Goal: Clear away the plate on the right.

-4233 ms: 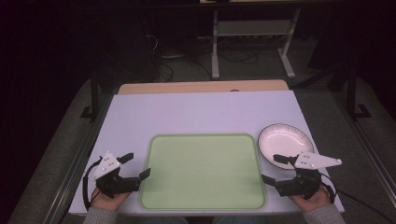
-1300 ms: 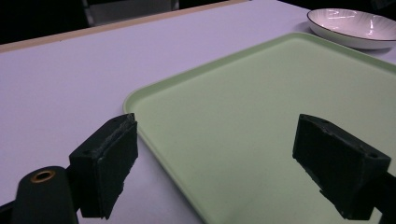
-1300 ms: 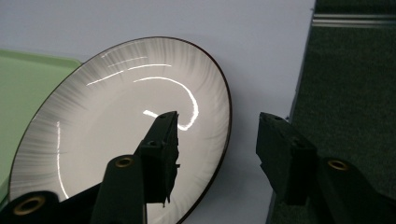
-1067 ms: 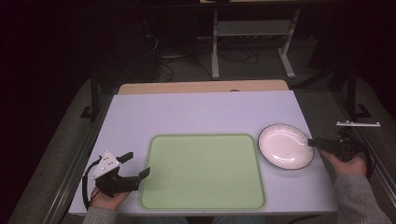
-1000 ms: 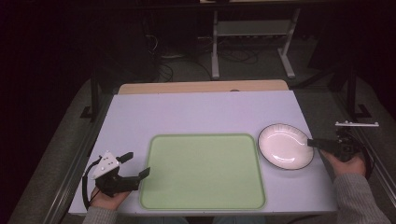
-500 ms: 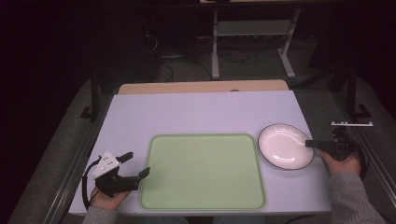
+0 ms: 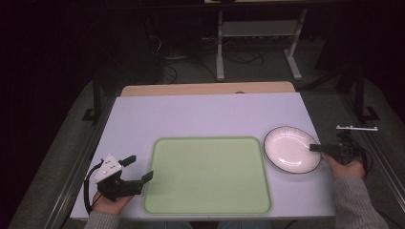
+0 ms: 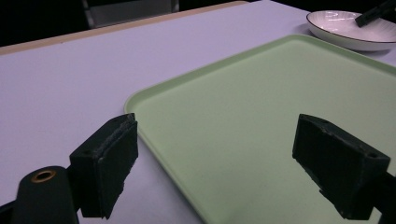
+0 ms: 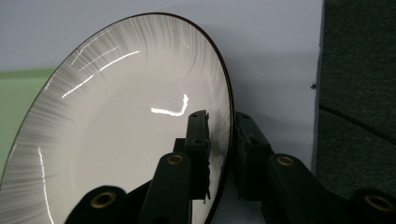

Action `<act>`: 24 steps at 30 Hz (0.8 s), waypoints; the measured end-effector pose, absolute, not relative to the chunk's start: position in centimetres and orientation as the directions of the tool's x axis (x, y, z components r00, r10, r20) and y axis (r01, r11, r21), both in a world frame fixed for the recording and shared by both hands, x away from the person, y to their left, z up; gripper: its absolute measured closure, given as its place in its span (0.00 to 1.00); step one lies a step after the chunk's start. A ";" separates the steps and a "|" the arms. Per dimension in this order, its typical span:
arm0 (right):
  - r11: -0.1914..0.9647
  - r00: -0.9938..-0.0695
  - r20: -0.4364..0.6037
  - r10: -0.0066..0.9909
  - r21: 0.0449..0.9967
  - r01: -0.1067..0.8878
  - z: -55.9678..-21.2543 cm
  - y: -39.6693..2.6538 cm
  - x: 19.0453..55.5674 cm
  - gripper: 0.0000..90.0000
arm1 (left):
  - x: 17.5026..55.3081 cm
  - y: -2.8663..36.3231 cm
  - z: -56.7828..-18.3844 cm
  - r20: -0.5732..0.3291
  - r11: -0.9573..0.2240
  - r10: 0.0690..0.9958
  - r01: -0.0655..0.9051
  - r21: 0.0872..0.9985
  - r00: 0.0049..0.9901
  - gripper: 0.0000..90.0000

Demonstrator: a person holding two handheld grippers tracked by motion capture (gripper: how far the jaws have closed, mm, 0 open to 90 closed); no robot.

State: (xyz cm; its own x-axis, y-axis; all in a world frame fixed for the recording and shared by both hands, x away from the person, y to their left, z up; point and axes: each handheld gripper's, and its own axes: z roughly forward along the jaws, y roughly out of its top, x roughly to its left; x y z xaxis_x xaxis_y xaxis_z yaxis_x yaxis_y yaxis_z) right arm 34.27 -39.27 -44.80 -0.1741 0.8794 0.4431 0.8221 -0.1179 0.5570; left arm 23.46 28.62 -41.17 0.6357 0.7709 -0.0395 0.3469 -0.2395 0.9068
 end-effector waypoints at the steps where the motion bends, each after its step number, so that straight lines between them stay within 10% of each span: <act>1: -0.131 -0.169 0.456 0.874 0.556 0.821 -44.9 -39.4 34.2 0.86 | 23.5 28.6 -41.2 -0.039 -0.241 0.771 0.347 0.906 0.636 0.16; 24: -0.354 -0.009 0.615 0.788 0.466 0.811 -45.6 -40.1 33.7 0.93 | 23.4 28.7 -41.1 -0.043 -0.237 0.770 0.348 0.907 0.637 0.16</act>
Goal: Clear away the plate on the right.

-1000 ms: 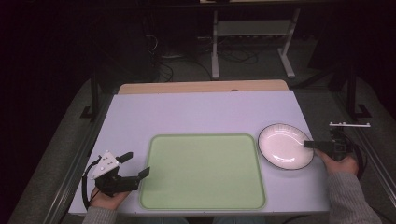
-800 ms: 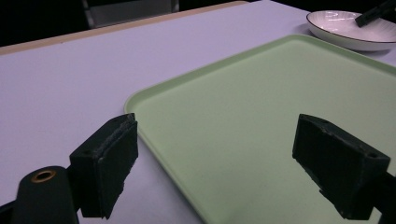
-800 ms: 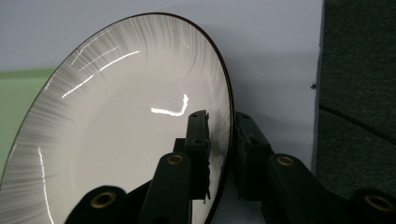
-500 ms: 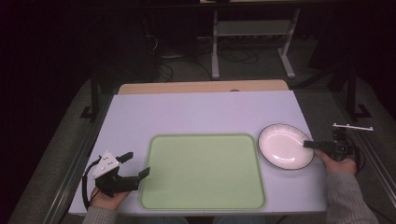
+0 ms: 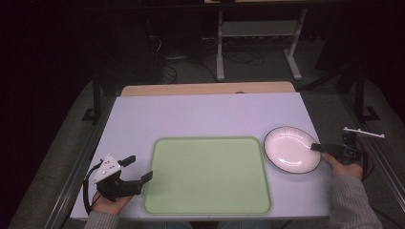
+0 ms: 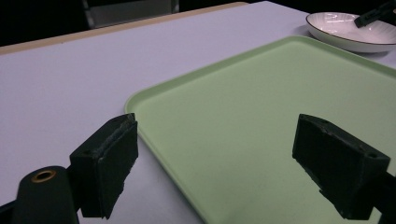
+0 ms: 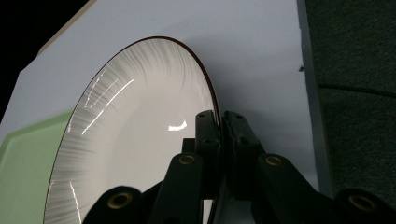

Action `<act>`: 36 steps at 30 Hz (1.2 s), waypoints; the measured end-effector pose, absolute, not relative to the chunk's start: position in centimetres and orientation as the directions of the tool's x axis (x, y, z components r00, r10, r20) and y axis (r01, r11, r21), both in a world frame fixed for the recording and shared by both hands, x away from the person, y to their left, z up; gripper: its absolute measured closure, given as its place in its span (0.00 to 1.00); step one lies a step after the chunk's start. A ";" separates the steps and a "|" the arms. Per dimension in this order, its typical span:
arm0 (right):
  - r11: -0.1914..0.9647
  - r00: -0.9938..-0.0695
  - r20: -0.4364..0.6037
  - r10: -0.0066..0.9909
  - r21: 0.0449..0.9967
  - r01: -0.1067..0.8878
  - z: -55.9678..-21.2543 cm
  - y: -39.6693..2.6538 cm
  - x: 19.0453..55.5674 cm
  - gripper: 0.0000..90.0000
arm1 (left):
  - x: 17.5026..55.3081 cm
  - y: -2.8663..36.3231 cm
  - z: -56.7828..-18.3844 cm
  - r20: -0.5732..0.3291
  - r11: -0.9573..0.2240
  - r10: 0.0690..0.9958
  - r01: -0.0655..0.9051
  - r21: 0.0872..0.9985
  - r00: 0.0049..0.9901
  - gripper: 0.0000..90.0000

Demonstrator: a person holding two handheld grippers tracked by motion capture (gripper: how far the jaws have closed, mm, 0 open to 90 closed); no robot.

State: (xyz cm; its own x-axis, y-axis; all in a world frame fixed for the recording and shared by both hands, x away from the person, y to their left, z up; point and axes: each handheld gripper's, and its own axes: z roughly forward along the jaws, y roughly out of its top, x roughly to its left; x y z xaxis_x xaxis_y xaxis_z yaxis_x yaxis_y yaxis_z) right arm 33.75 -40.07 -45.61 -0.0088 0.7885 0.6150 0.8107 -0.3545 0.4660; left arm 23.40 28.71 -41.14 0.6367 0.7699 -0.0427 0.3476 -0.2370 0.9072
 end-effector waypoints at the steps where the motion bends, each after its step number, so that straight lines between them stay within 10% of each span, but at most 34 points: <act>1: -0.360 -0.005 0.620 0.784 0.463 0.810 -45.6 -40.1 33.7 0.93 | 23.4 28.7 -41.1 -0.044 -0.235 0.770 0.346 0.908 0.636 0.16; 36: -0.622 0.087 0.806 0.585 0.377 0.686 -46.4 -39.8 31.6 0.90 | 23.3 29.0 -41.1 -0.060 -0.213 0.776 0.350 0.912 0.627 0.16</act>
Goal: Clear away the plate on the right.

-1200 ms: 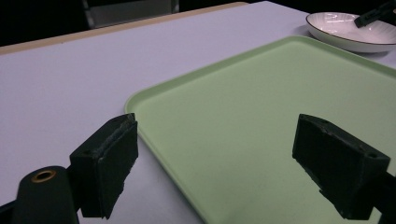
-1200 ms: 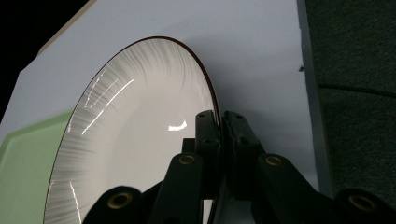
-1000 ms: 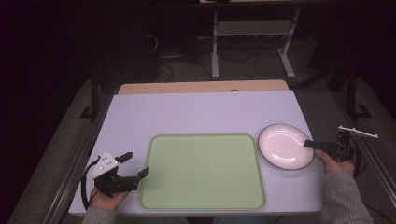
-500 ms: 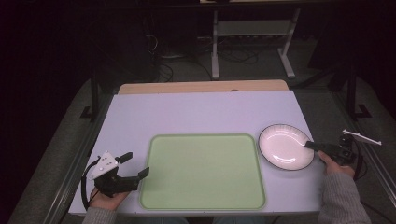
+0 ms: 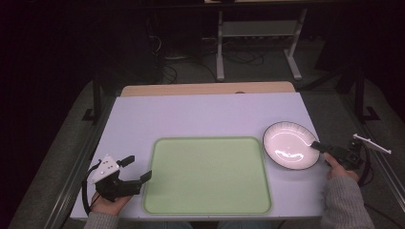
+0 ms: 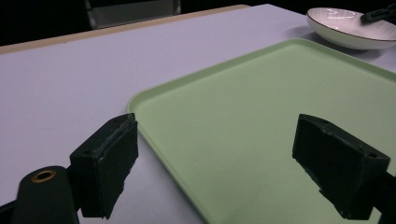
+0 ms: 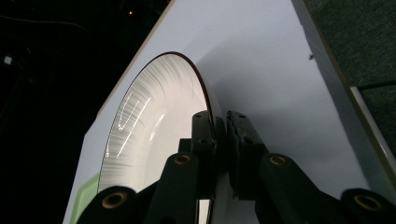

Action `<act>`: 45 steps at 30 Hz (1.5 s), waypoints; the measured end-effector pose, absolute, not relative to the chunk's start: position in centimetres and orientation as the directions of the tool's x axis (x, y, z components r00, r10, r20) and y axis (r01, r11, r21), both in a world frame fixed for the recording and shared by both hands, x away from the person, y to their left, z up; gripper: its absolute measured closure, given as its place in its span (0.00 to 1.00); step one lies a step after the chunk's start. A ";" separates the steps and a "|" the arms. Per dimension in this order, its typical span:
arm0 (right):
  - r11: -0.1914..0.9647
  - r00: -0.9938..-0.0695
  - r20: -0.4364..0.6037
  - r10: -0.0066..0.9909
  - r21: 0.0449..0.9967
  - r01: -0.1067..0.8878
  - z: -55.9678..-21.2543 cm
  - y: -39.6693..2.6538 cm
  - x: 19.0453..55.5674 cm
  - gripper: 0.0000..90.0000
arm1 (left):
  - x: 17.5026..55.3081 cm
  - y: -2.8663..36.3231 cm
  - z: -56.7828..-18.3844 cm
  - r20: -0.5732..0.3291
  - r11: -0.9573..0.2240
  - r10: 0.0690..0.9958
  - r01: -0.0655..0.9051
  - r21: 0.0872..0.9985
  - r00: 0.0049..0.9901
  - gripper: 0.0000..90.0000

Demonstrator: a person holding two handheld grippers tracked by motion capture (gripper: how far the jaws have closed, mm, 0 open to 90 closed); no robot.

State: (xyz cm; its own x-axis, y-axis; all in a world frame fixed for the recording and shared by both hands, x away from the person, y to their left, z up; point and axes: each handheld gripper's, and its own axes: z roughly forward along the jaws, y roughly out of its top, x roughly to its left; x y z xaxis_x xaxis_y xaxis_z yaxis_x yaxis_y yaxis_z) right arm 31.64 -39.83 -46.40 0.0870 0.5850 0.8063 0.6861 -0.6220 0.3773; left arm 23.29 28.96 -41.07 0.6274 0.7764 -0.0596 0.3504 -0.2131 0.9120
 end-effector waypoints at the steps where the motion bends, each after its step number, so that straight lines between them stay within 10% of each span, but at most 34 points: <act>1: -0.628 0.086 0.809 0.581 0.378 0.680 -46.3 -39.7 31.6 0.90 | 23.3 29.0 -41.0 -0.058 -0.214 0.776 0.349 0.912 0.628 0.16; 45: -0.561 -0.089 0.844 0.529 0.427 0.709 -41.4 -31.0 31.1 0.90 | 23.4 29.1 -41.0 -0.067 -0.202 0.778 0.349 0.915 0.624 0.16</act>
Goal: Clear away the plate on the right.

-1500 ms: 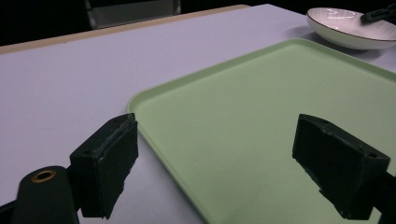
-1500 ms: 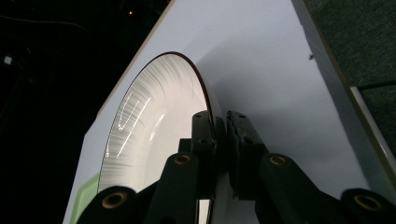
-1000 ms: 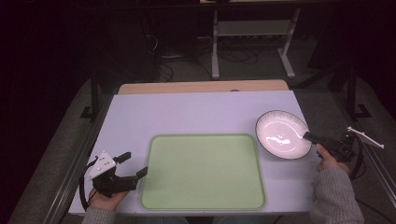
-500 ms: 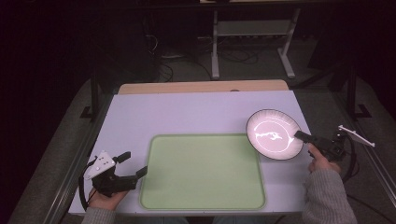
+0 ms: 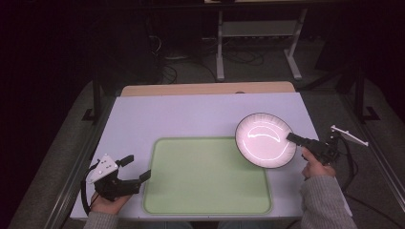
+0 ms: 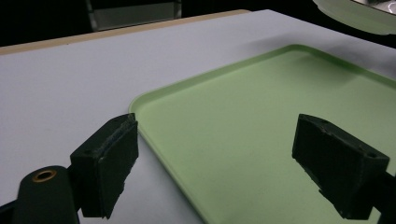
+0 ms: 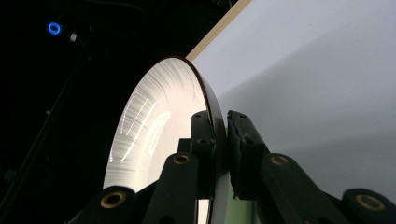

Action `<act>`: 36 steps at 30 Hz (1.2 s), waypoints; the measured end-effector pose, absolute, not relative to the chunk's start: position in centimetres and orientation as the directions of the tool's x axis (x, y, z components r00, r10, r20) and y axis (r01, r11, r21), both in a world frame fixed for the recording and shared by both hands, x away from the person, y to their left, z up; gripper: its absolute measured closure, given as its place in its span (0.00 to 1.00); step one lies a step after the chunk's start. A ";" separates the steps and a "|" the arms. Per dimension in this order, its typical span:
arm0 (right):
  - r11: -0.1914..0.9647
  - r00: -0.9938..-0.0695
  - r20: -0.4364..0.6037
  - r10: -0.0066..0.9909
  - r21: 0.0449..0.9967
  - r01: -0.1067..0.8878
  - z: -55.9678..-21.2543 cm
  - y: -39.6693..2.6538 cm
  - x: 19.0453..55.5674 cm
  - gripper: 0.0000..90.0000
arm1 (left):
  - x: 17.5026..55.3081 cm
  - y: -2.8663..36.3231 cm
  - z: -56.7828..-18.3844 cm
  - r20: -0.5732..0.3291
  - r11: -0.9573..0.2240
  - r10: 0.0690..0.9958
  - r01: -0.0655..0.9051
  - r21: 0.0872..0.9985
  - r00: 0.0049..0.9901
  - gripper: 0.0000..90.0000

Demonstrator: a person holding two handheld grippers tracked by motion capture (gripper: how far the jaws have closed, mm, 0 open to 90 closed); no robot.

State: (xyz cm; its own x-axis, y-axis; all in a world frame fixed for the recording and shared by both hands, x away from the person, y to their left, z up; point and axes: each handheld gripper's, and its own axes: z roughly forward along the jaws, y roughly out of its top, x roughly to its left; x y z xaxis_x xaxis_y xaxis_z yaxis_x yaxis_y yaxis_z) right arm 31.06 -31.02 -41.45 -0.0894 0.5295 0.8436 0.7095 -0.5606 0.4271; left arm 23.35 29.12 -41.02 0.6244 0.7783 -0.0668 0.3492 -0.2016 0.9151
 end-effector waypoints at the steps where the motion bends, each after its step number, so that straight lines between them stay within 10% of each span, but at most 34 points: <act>1: -0.556 -0.092 0.843 0.530 0.428 0.712 -41.3 -30.7 31.0 0.90 | 23.4 29.1 -41.0 -0.066 -0.202 0.779 0.350 0.915 0.624 0.16; 36: -0.354 -0.261 0.793 0.550 0.504 0.788 -37.8 -18.9 32.6 0.88 | 23.3 29.3 -41.0 -0.074 -0.188 0.783 0.348 0.918 0.618 0.16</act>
State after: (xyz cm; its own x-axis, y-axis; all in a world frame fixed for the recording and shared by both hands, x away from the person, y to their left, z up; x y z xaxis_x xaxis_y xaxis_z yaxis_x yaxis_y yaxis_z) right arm 32.55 -18.91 -37.78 -0.2610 0.5499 0.7934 0.7875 -0.3540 0.5045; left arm 23.33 29.32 -40.98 0.6175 0.7831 -0.0740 0.3482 -0.1879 0.9184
